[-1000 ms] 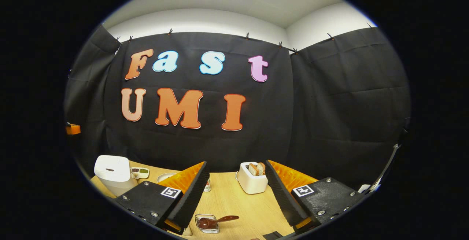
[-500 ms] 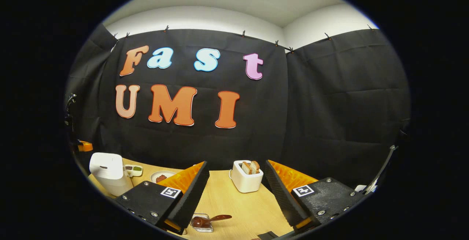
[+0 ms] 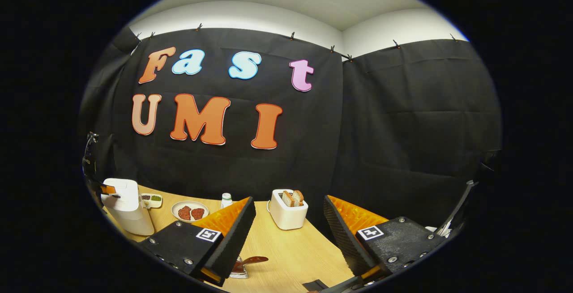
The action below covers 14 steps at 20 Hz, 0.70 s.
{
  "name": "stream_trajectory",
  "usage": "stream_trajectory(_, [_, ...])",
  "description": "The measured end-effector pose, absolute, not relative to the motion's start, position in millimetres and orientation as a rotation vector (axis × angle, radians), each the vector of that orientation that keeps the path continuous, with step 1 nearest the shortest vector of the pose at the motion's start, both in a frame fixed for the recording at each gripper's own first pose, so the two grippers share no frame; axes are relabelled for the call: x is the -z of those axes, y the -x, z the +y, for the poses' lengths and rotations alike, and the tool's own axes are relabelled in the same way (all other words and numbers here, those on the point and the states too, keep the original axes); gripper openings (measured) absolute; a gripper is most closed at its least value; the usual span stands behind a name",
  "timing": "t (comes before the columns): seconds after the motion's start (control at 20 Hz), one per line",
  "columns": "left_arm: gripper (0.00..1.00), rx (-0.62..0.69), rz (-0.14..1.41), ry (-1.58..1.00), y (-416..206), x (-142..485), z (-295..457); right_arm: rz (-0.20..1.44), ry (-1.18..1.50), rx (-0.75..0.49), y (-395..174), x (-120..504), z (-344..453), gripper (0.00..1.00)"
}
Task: Close the left gripper, press the button to open the rice cooker; take a wooden spoon from the chopstick holder with the right hand, scoop a spoonful of rice and pour it into the rice cooker, then put the wooden spoon back into the chopstick holder.
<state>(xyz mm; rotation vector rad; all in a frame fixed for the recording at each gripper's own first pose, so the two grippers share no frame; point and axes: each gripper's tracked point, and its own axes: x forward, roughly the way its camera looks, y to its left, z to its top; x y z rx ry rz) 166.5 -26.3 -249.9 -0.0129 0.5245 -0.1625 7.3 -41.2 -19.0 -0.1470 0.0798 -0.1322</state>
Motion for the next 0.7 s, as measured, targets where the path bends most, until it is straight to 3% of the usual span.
stream_trajectory(0.15, [0.04,0.164,0.577,0.022,-163.9,264.9,-25.6,0.074,0.137,0.137,-7.6,15.2,-41.6,0.95])
stream_trajectory(0.2, [0.04,0.168,0.557,0.011,-166.4,260.7,-25.8,0.066,0.136,0.141,-7.9,14.7,-43.0,1.00])
stream_trajectory(0.4, [0.05,0.177,0.615,0.026,-159.7,269.0,-26.1,0.068,0.116,0.127,-8.7,18.7,-37.3,0.91])
stream_trajectory(0.7, [0.05,0.175,0.558,0.015,-167.1,257.8,-23.0,0.066,0.124,0.109,-7.4,20.8,-33.3,0.95])
